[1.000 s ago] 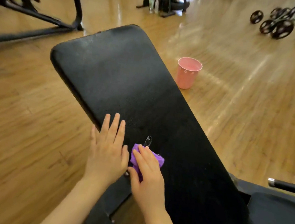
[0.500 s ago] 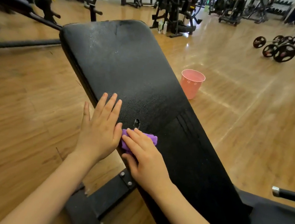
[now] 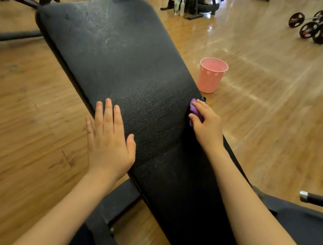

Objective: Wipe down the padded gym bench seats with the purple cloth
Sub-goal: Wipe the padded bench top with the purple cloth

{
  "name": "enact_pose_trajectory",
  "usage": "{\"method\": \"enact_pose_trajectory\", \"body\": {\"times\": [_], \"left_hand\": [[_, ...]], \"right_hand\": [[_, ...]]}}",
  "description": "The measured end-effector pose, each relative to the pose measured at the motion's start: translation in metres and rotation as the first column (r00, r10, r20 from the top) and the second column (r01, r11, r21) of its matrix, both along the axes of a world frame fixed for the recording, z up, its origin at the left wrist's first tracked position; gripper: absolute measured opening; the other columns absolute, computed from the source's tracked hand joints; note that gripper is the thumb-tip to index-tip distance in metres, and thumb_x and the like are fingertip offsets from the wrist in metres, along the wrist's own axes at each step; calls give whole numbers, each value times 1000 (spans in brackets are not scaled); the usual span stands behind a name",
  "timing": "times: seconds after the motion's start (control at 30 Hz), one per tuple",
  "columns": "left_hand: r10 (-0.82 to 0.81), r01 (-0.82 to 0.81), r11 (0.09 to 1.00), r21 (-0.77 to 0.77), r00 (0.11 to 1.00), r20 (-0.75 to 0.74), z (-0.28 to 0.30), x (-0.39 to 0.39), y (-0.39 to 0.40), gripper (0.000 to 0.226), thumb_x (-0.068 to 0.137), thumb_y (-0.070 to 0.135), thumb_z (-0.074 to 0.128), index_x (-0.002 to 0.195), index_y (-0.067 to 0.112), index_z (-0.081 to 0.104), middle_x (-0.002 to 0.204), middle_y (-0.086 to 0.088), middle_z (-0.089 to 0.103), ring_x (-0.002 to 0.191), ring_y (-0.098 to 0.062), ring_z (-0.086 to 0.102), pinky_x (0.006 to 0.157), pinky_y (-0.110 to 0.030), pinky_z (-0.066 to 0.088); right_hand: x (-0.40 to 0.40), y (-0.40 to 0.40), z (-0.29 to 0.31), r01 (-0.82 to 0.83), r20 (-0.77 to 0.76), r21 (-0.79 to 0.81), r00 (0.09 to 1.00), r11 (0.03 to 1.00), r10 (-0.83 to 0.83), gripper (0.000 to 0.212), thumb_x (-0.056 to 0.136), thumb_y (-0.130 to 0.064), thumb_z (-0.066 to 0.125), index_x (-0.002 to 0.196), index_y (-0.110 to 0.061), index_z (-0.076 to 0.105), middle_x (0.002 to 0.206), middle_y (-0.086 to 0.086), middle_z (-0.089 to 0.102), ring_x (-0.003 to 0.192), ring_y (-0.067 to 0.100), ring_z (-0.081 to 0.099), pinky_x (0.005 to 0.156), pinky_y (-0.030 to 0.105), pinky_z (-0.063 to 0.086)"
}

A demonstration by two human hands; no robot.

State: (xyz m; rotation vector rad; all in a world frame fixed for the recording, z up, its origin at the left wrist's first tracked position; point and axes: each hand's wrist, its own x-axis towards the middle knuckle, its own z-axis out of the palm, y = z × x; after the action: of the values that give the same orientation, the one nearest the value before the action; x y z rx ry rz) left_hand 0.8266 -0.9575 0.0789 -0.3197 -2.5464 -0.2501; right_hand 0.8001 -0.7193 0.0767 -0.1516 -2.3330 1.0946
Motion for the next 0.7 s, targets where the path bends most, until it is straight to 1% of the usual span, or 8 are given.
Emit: {"method": "enact_pose_trajectory", "body": {"times": [0.07, 0.23, 0.33, 0.43, 0.5, 0.6, 0.7], "left_hand": [[-13, 13, 999, 33, 1000, 3, -1, 0, 0, 73, 82, 34, 36, 141, -8, 33, 152, -26, 26, 142, -37, 13, 112, -57, 13], [1, -1, 999, 46, 1000, 8, -2, 0, 2, 75, 80, 34, 37, 142, -7, 33, 152, -25, 26, 142, -37, 14, 113, -55, 13], [4, -4, 999, 53, 1000, 0, -4, 1, 3, 74, 79, 34, 38, 142, -6, 33, 152, -25, 26, 142, -37, 14, 112, -56, 14], [-2, 2, 999, 50, 1000, -11, -2, 0, 2, 74, 79, 32, 36, 141, -7, 34, 152, -26, 27, 142, -39, 17, 111, -58, 16], [-6, 6, 999, 37, 1000, -14, -1, 1, 2, 74, 79, 31, 36, 141, -8, 35, 151, -26, 27, 141, -41, 19, 111, -59, 17], [-6, 6, 1000, 26, 1000, -9, 0, 1, 3, 74, 79, 31, 34, 141, -8, 35, 152, -26, 27, 142, -41, 20, 111, -59, 18], [-5, 5, 1000, 23, 1000, -4, 1, 2, 4, 73, 79, 31, 33, 141, -9, 35, 151, -26, 28, 141, -41, 21, 110, -59, 19]], "right_hand": [[-6, 5, 2, 46, -10, -55, 999, 997, -47, 41, 84, 0, 61, 124, -1, 58, 133, 13, 54, 127, 18, 45, 106, 18, 27], [-14, 3, 3, 83, 25, -61, 996, 995, -82, 39, 85, -4, 61, 123, -2, 59, 132, 10, 56, 127, 21, 47, 107, 20, 28], [6, -21, -2, 21, 9, -17, 1000, 1000, -21, 39, 84, -2, 62, 123, -2, 60, 130, 11, 57, 125, 22, 49, 109, 27, 31], [41, -58, -16, -64, -68, 51, 995, 997, 67, 39, 79, -2, 61, 119, -2, 63, 127, 11, 59, 120, 20, 52, 106, 14, 27], [63, -79, -24, -106, -112, 59, 987, 993, 112, 40, 76, -6, 60, 115, -4, 65, 124, 10, 61, 117, 17, 54, 105, 11, 27], [90, -99, -34, -168, -143, 91, 973, 981, 180, 42, 73, -6, 62, 114, -6, 66, 123, 7, 62, 118, 14, 51, 105, 16, 30], [105, -108, -40, -213, -133, 132, 964, 968, 230, 42, 74, -9, 61, 117, -6, 65, 125, 8, 61, 119, 19, 52, 105, 22, 33]]}}
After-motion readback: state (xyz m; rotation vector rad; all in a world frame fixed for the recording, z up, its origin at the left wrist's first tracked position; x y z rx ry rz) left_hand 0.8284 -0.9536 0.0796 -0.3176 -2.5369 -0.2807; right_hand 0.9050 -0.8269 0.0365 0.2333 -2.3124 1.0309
